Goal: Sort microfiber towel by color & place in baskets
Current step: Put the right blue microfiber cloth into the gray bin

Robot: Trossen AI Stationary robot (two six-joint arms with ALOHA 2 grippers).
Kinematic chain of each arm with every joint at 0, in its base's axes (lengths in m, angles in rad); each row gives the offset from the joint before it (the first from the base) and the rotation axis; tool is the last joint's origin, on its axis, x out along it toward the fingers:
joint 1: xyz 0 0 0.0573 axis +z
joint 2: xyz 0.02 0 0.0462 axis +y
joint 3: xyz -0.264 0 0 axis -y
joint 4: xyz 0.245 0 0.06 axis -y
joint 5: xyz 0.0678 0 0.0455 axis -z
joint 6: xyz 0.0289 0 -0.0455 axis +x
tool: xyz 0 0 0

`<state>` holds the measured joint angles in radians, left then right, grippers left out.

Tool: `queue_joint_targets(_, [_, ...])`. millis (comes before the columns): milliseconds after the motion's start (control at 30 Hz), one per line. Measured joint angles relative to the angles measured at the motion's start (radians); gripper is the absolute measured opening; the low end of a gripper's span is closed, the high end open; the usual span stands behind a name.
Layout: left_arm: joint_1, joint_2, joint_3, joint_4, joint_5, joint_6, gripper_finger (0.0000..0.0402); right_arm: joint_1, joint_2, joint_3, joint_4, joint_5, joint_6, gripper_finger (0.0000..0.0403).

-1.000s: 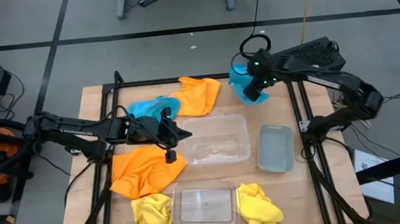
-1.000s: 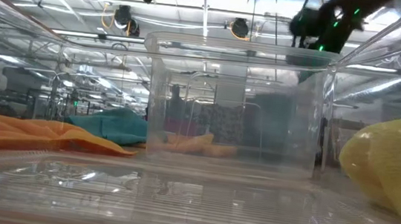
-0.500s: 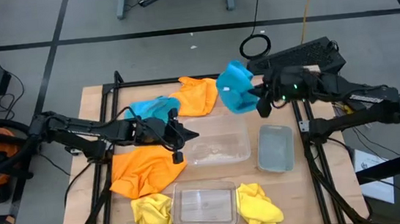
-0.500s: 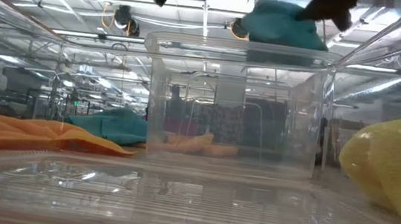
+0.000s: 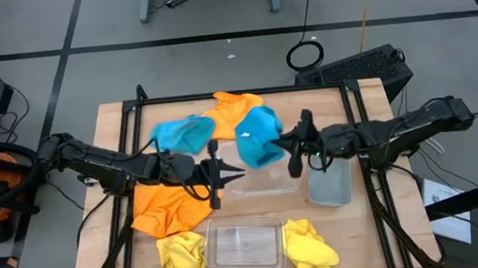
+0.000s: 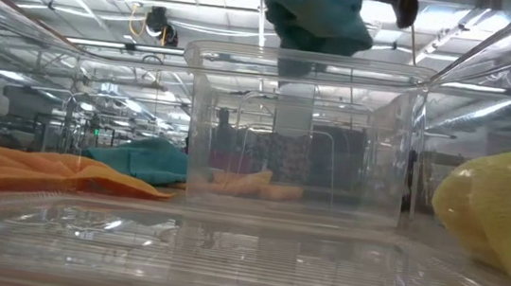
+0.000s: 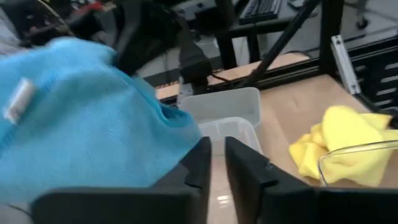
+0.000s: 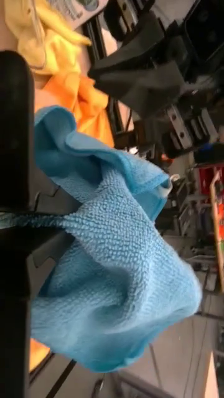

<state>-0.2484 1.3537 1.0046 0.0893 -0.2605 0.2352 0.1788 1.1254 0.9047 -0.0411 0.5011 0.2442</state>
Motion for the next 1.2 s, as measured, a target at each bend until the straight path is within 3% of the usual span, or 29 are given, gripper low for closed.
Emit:
queue_joint_targets(200, [-0.082, 0.000, 0.000, 0.053, -0.173, 0.070, 0.0176, 0.054, 0.073, -0.020, 0.089, 0.002, 0.006, 0.0010])
queue_joint_targets(400, [-0.137, 0.022, 0.000, 0.119, -0.208, 0.116, 0.0294, 0.127, 0.184, -0.021, 0.270, 0.001, -0.075, 0.0010])
queue_joint_targets(533, [-0.140, 0.062, 0.000, 0.114, -0.277, 0.169, 0.0349, 0.159, 0.237, -0.021, 0.395, -0.003, -0.174, 0.0010])
queue_joint_targets(667, [-0.139, 0.108, 0.000, 0.114, -0.459, 0.220, 0.0380, 0.181, 0.269, -0.021, 0.454, -0.003, -0.235, 0.0010])
queue_joint_targets(833, [-0.135, 0.152, 0.000, 0.073, -0.500, 0.218, 0.0386, 0.195, 0.305, -0.021, 0.483, -0.006, -0.280, 0.0011])
queue_joint_targets(933, [-0.132, 0.184, 0.000, 0.050, -0.500, 0.216, 0.0367, 0.198, 0.317, -0.021, 0.510, -0.008, -0.310, 0.0011])
queue_joint_targets(1067, [-0.132, 0.224, 0.000, 0.051, -0.500, 0.233, 0.0305, 0.196, 0.318, -0.021, 0.509, -0.009, -0.312, 0.0011])
queue_joint_targets(1200, [-0.140, 0.227, 0.000, 0.052, -0.531, 0.250, 0.0207, 0.202, 0.318, -0.021, 0.509, -0.008, -0.295, 0.0012])
